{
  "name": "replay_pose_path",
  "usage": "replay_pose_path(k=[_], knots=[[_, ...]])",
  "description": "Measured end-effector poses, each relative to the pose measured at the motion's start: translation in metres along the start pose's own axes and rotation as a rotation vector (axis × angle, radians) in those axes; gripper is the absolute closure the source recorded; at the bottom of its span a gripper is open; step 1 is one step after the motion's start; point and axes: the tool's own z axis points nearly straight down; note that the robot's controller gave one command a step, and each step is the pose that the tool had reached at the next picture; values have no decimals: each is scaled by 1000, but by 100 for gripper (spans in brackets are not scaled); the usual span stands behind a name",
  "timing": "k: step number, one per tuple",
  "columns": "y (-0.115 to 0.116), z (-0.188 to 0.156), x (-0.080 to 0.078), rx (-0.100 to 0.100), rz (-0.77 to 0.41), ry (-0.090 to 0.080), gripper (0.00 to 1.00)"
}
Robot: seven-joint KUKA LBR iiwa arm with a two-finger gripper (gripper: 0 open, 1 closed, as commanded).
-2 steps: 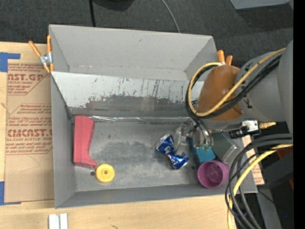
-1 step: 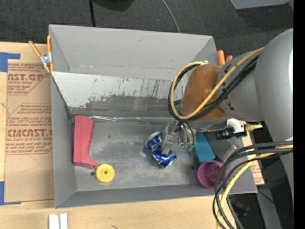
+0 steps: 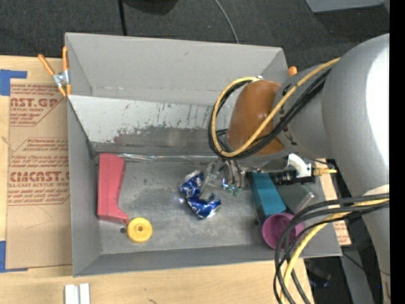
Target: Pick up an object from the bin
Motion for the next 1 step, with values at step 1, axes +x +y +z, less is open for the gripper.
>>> replay_pose_path(k=[1], knots=[[2, 4, 0, 3, 76, -2, 100]])
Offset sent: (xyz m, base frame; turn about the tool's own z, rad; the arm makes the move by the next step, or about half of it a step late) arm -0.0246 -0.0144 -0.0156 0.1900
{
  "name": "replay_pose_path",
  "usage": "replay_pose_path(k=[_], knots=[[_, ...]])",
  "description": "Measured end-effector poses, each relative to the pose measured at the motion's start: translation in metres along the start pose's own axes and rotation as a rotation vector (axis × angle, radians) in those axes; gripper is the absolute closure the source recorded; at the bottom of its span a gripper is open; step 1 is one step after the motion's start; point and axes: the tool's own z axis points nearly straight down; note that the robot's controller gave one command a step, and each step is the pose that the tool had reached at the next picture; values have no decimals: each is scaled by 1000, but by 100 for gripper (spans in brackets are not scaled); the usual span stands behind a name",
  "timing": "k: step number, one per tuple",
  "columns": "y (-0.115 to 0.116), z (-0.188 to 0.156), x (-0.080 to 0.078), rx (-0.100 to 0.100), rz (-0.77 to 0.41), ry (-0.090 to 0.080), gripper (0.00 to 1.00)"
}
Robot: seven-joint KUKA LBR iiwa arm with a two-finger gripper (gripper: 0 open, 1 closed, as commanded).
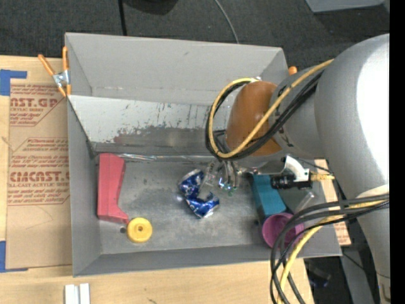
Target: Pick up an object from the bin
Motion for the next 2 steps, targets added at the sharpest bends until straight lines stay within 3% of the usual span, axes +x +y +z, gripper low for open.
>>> replay_pose_path(k=[1, 2], knots=[[-20, 4, 11, -17, 112, -13, 100], [-20, 4, 11, -17, 112, -13, 100]])
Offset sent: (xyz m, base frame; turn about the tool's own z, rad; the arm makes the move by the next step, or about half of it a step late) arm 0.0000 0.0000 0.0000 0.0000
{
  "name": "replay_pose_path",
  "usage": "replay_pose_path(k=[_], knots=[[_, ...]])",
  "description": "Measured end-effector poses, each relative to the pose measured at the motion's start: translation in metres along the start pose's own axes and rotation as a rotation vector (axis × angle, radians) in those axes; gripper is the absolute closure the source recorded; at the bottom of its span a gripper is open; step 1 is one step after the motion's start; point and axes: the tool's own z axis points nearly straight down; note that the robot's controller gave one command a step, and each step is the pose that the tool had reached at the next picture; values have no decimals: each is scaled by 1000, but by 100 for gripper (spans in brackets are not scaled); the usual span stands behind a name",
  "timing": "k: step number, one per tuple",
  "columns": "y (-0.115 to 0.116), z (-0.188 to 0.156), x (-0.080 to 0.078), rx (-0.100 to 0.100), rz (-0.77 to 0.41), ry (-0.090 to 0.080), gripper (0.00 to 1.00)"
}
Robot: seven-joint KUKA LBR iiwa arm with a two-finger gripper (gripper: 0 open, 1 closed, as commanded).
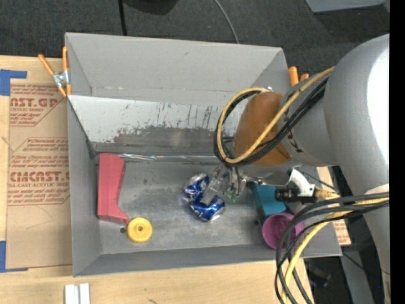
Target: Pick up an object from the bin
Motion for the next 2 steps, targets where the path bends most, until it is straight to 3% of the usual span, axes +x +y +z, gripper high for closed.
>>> replay_pose_path(k=[2], knots=[[0, 0, 0, 0, 0, 0, 100]])
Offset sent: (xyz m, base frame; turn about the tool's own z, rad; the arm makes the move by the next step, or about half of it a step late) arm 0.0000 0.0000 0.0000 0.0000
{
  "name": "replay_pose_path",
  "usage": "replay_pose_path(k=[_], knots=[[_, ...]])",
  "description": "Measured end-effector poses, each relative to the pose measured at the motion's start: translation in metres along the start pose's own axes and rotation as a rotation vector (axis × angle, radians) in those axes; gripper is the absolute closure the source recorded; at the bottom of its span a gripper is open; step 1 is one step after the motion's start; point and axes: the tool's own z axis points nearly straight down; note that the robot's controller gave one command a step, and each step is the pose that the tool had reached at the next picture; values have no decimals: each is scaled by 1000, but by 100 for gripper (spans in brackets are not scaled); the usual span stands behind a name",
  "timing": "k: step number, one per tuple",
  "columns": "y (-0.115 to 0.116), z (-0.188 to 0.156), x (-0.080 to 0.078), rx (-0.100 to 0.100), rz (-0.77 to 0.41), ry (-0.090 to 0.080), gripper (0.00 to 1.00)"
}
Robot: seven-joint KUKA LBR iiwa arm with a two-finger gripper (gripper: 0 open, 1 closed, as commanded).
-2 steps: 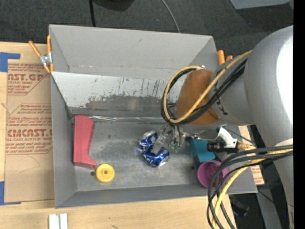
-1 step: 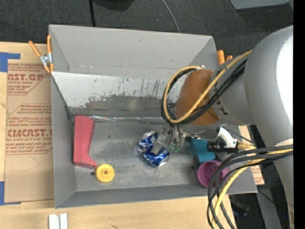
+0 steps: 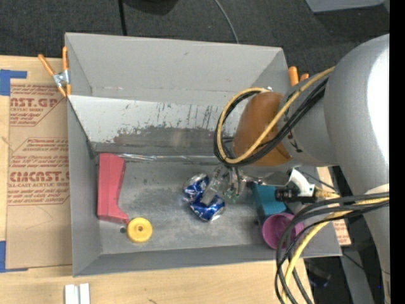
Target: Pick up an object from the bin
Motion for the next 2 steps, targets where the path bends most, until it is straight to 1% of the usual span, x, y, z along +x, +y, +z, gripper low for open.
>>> replay_pose_path(k=[2], knots=[[0, 0, 0, 0, 0, 0, 100]])
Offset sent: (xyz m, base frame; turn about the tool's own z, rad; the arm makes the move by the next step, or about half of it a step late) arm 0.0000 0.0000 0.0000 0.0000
